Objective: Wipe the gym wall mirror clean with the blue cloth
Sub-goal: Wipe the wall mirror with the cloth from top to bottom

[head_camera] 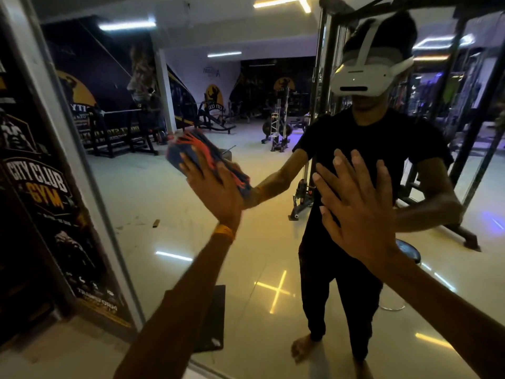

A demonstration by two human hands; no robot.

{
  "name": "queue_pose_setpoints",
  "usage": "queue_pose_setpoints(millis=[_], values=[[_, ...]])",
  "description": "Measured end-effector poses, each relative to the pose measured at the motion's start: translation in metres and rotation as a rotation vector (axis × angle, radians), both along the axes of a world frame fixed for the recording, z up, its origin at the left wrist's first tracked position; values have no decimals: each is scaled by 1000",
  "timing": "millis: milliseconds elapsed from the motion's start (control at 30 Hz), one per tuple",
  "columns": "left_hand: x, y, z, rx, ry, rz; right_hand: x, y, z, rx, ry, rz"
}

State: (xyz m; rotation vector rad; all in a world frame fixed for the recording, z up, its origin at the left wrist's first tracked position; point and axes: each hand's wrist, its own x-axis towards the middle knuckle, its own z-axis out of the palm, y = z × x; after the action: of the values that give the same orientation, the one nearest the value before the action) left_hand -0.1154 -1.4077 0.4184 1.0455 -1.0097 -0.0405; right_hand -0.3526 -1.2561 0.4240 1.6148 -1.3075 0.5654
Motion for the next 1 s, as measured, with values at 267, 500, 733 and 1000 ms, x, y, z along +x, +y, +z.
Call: queue_pose_setpoints(millis=[267, 500, 733, 1000], values=[[81, -34, -5, 38, -105, -65, 25, -23, 30, -8, 30, -43], [40, 7, -20, 61, -52, -255, 29, -27, 28, -43, 7, -22], [11, 32, -64, 1, -227, -246, 19, -17, 13, 4, 56, -27], [19, 5, -68, 57, 133, -264, 14, -6, -6, 35, 25, -36]])
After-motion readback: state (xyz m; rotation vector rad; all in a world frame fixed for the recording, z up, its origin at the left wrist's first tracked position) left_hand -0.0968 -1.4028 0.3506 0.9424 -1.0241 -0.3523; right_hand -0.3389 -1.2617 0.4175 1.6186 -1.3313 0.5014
